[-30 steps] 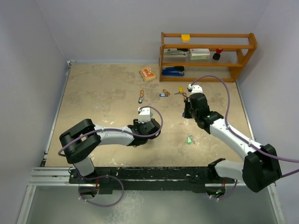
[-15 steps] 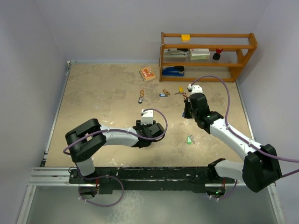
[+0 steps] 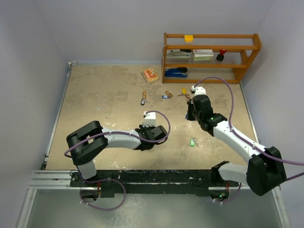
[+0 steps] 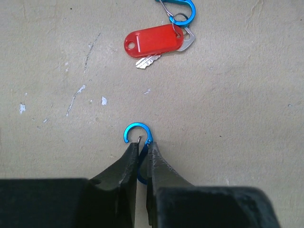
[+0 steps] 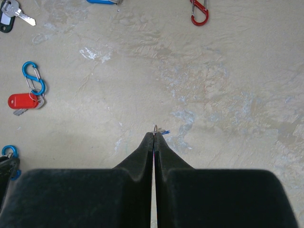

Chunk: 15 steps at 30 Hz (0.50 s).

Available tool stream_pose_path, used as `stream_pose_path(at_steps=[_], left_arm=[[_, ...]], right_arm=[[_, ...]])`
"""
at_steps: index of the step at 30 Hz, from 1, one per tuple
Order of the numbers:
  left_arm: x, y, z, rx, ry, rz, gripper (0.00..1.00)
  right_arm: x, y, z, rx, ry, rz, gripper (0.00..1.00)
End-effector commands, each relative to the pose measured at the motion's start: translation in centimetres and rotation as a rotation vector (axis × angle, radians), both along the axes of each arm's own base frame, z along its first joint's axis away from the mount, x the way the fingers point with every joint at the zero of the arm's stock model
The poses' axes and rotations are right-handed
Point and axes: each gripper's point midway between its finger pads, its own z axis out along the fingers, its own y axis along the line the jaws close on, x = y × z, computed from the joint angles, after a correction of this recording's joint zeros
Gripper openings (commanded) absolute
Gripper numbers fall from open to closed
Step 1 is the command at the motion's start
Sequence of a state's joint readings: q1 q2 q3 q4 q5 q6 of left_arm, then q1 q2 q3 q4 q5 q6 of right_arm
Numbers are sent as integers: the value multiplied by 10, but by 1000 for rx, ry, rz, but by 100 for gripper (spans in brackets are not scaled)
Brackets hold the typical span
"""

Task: Put the keys on the keyring

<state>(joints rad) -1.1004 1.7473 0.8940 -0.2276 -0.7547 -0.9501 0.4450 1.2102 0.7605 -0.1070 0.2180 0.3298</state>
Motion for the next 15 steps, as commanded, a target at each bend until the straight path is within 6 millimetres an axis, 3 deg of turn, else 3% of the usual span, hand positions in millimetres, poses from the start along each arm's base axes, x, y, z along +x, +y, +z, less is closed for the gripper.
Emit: stream_pose_path(at_steps=[1,9,15], left_arm=[[-11,9,-14,47,56,-16,0],[-5,4,0,25,22,-14,0],[15,-15,47,-3,-76,-25,0]], right_arm=[[2,1,12,12,-46,2,0],[2,8,12,19,-47,48,0],[-4,32,13,48,-68,204,0]])
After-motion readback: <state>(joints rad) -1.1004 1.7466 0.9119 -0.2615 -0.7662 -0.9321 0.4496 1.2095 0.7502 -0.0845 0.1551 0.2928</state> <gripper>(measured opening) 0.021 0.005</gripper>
